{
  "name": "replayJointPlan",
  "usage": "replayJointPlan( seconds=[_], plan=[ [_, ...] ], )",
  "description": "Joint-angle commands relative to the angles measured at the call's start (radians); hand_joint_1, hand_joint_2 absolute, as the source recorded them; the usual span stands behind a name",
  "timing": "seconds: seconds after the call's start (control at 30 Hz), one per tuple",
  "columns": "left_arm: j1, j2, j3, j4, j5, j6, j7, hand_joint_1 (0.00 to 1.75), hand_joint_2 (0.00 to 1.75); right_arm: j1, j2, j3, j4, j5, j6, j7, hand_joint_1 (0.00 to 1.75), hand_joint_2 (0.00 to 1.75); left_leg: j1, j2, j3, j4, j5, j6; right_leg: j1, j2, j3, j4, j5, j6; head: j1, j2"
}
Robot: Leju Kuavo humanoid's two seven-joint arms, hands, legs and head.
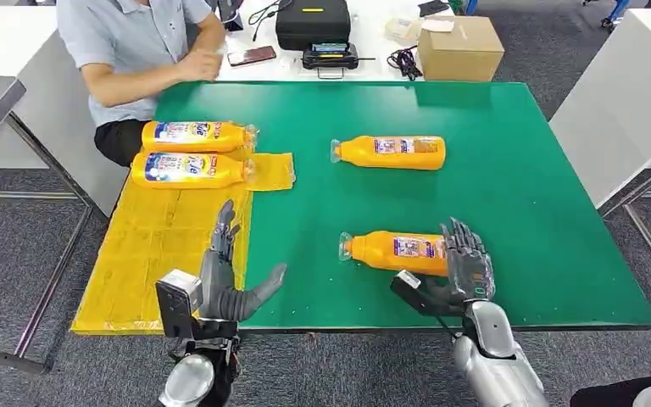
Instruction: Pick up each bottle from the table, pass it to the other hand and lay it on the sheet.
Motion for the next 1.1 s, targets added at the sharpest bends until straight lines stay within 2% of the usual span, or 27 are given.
replayJointPlan(
  seconds=[0.03, 0.07, 0.13, 0.2, 0.27, 0.53, 0.7, 0.9, 0.93, 0.97, 1.07, 1.1],
  plan=[
    [-0.054, 0.011, -0.034, 0.088, 0.016, -0.002, -0.001, 0.00, 1.75, -0.091, -0.009, 0.051, 0.209, -0.022, 0.071, 0.007, 0.00, 1.75, 0.001, 0.000, 0.004, -0.001, -0.001, -0.002, 0.002, 0.000, 0.004, -0.001, -0.001, -0.003, 0.000, 0.000],
    [-0.054, 0.011, -0.034, 0.089, 0.016, -0.001, -0.001, 0.00, 1.75, -0.092, -0.010, 0.051, 0.211, -0.021, 0.071, 0.007, 0.00, 1.75, 0.001, 0.000, 0.004, -0.001, -0.001, -0.002, 0.001, 0.000, 0.004, -0.001, 0.000, -0.002, 0.000, 0.000],
    [-0.056, 0.010, -0.038, 0.093, 0.016, 0.000, -0.002, 0.00, 1.75, -0.093, -0.018, 0.056, 0.233, -0.025, 0.085, 0.005, 1.45, 1.75, 0.001, 0.001, 0.005, -0.001, -0.001, -0.002, 0.002, 0.000, 0.005, -0.002, -0.001, -0.002, 0.000, 0.000],
    [-0.058, 0.010, -0.040, 0.098, 0.014, 0.002, -0.002, 0.00, 1.75, -0.096, -0.019, 0.064, 0.240, -0.019, 0.094, 0.006, 1.69, 1.75, 0.001, 0.000, 0.005, -0.001, -0.001, -0.002, 0.001, -0.001, 0.005, -0.001, -0.001, -0.002, 0.000, 0.000],
    [-0.059, 0.010, -0.042, 0.102, 0.012, 0.003, -0.001, 0.00, 1.75, -0.096, -0.018, 0.069, 0.242, -0.019, 0.103, 0.008, 1.75, 1.75, 0.002, -0.001, 0.007, -0.001, -0.001, -0.003, 0.002, -0.002, 0.007, -0.002, -0.001, -0.003, 0.000, 0.000],
    [-0.061, 0.012, -0.048, 0.104, 0.001, 0.004, -0.001, 0.00, 1.75, -0.088, -0.023, 0.079, 0.236, -0.043, 0.150, -0.003, 1.75, 1.75, 0.002, -0.002, 0.007, -0.001, 0.000, -0.002, 0.002, -0.003, 0.008, -0.002, -0.001, -0.002, 0.000, 0.000],
    [-0.065, 0.014, -0.053, 0.108, -0.001, -0.007, 0.000, 0.00, 1.75, -0.054, -0.022, 0.047, 0.177, -0.196, 0.236, -0.115, 1.75, 1.75, 0.002, -0.003, 0.008, -0.001, 0.000, -0.002, 0.002, -0.003, 0.010, -0.002, -0.001, -0.002, 0.000, 0.000],
    [-0.065, 0.014, -0.053, 0.109, -0.001, -0.008, -0.001, 0.00, 1.75, -0.049, -0.028, 0.052, 0.163, -0.207, 0.242, -0.121, 1.75, 1.75, 0.002, -0.002, 0.012, -0.001, 0.000, -0.002, 0.002, -0.003, 0.013, -0.003, 0.000, -0.002, 0.000, 0.000],
    [-0.065, 0.015, -0.055, 0.108, -0.001, -0.012, -0.001, 0.00, 1.75, -0.034, -0.017, 0.019, 0.132, -0.327, 0.315, -0.203, 1.75, 1.75, 0.002, -0.002, 0.012, -0.001, 0.000, -0.002, 0.002, -0.003, 0.012, -0.002, 0.000, -0.002, 0.000, 0.000],
    [-0.062, 0.012, -0.052, 0.106, 0.005, -0.010, -0.009, 0.00, 1.75, -0.020, -0.013, 0.004, 0.103, -0.396, 0.362, -0.239, 1.75, 1.75, 0.002, -0.003, 0.013, -0.001, 0.000, -0.002, 0.002, -0.004, 0.013, -0.003, 0.000, -0.003, 0.000, 0.000],
    [-0.052, 0.002, -0.041, 0.087, 0.058, -0.021, -0.035, 0.00, 1.75, 0.012, -0.005, -0.004, 0.009, -0.512, 0.429, -0.299, 1.75, 1.75, 0.002, -0.002, 0.013, -0.001, 0.000, -0.003, 0.003, -0.003, 0.013, -0.003, -0.001, -0.003, 0.000, 0.000],
    [-0.044, -0.011, -0.027, 0.077, 0.105, -0.021, -0.046, 0.00, 1.75, 0.025, 0.002, -0.005, -0.042, -0.565, 0.462, -0.316, 1.75, 1.75, 0.002, 0.002, 0.015, -0.001, -0.001, -0.002, 0.002, -0.001, 0.014, -0.002, 0.000, -0.003, 0.000, 0.000]
  ],
)
